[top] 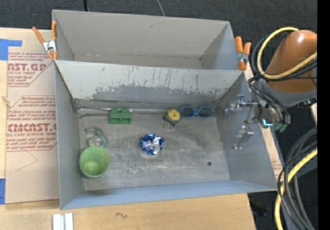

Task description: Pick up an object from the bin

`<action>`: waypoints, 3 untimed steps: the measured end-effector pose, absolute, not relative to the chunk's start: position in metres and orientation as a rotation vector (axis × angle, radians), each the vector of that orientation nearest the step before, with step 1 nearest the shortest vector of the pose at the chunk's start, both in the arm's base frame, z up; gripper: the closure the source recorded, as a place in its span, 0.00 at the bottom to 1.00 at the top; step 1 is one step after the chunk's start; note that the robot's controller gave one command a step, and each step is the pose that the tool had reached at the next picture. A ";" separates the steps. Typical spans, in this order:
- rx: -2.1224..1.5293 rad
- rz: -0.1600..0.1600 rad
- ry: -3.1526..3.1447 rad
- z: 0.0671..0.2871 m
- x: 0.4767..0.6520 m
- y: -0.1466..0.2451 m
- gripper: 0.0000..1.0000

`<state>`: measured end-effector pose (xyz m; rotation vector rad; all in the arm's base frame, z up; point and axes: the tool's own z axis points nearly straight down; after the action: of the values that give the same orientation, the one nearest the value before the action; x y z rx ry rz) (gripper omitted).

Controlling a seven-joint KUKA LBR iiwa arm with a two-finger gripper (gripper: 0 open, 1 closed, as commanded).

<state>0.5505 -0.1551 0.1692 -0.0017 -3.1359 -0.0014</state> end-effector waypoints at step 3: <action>0.156 -0.002 -3.168 0.079 0.580 0.010 0.00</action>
Offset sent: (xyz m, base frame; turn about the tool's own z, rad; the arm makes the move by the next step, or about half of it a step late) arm 0.0329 0.0708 -0.0257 -0.0525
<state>0.5798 0.0102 0.0793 0.1562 -3.1684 -0.0017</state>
